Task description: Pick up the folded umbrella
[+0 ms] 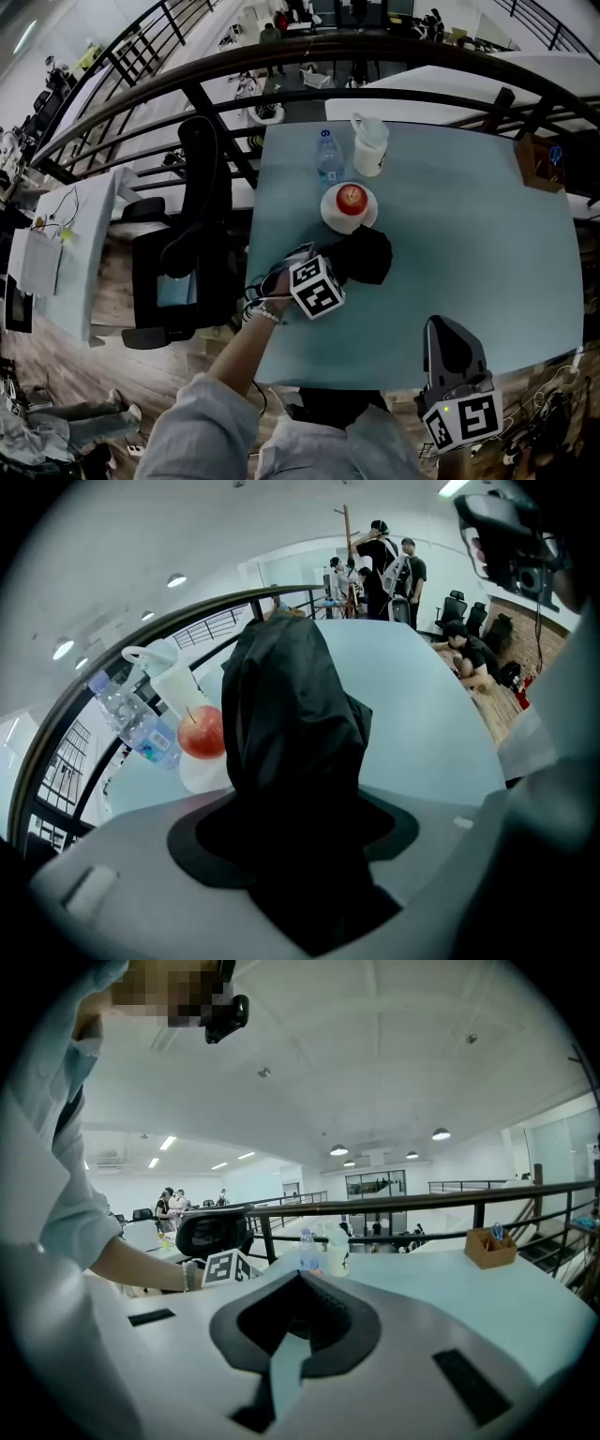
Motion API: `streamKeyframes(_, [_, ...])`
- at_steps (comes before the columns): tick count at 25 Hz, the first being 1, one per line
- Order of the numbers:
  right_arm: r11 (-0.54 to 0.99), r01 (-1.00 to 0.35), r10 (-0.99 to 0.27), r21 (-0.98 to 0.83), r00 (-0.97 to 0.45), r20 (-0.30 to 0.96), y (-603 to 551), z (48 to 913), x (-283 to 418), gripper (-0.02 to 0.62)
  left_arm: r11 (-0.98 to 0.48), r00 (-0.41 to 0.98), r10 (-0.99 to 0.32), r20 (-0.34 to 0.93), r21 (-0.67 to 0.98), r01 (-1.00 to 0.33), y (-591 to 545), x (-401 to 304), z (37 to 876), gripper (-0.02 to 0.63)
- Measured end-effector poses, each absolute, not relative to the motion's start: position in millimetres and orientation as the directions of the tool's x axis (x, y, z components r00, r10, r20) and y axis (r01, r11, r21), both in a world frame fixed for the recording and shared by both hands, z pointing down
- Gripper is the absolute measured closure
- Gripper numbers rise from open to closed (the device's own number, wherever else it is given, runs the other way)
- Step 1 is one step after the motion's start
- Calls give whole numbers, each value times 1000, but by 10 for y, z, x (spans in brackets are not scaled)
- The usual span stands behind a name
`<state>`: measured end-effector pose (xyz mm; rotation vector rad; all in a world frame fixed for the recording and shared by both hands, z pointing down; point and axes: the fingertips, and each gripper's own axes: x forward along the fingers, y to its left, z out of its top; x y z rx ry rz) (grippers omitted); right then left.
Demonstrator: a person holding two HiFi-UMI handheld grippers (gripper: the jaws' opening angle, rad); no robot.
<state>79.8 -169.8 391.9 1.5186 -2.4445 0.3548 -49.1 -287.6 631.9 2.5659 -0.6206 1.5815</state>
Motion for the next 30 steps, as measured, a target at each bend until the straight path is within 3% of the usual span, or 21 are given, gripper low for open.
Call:
streamKeyframes(14, [477, -878, -854, -26, -471, 222, -1823, 3525, 753, 595, -819, 573, -508, 644, -155, -552, -2840, -445, 4921, 316])
streamKeyframes(30, [501, -865, -862, 31, -496, 102, -1998, 3087, 736, 595, -708, 653, -692, 306, -114, -697, -2566, -612, 3462, 316])
